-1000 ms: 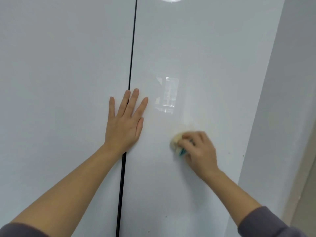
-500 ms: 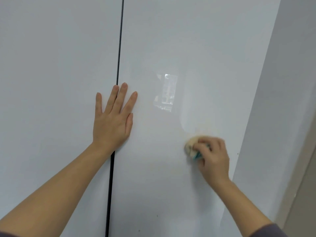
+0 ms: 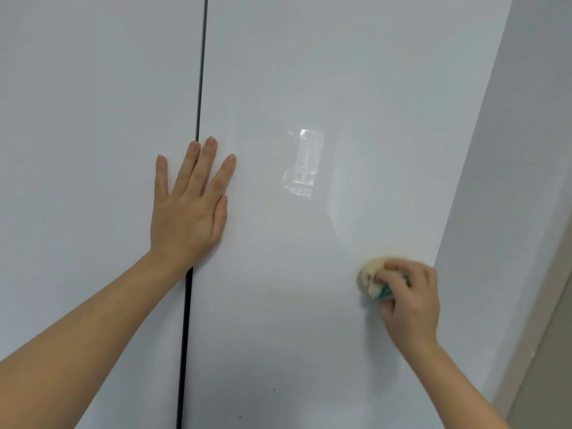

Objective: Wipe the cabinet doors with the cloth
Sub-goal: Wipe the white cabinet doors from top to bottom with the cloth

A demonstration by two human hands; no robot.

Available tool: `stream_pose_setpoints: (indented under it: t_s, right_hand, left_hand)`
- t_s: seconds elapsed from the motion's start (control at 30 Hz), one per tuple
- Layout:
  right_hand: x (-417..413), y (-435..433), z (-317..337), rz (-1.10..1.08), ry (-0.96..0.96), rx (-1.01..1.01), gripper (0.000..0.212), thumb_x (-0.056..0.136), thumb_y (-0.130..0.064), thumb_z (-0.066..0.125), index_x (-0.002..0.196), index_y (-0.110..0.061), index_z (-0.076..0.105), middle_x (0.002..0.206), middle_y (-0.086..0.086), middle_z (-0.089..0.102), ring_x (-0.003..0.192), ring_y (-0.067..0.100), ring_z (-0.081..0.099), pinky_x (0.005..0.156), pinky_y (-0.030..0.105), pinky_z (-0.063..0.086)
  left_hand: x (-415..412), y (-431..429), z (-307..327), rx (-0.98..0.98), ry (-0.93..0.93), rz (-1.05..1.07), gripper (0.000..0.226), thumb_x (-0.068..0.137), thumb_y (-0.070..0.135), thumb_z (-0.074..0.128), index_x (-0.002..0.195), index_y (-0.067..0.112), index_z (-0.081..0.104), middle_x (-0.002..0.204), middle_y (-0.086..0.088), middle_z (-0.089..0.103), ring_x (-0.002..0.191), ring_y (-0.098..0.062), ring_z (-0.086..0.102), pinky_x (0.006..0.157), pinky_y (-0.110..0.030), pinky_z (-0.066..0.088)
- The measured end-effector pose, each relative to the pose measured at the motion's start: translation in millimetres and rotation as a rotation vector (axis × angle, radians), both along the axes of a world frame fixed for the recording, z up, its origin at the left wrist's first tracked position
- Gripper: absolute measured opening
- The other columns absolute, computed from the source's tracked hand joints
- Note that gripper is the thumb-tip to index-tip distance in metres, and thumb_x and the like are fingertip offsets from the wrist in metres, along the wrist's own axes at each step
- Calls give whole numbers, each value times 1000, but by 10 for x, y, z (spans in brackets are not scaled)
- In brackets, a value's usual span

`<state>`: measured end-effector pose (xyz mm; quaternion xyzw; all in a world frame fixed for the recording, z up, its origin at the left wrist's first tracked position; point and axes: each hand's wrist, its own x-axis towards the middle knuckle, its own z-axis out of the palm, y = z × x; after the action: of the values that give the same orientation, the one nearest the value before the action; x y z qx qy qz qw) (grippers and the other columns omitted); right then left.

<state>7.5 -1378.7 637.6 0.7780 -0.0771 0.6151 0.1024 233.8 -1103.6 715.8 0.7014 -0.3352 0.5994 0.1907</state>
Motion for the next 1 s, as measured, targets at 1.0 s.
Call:
stream_pose_setpoints:
  t_s: [1.0]
  right_hand:
    - [-122,-17,-520,-11,-22,349,44,52,26,64,86,-2,67,100,12,54,99,28,43,66,16,29]
  left_hand:
    - [-26,12,-6,-4,5,-13,56,102,21,28,157,21,15,164,-9,7,151,-24,2,118,-56,-4]
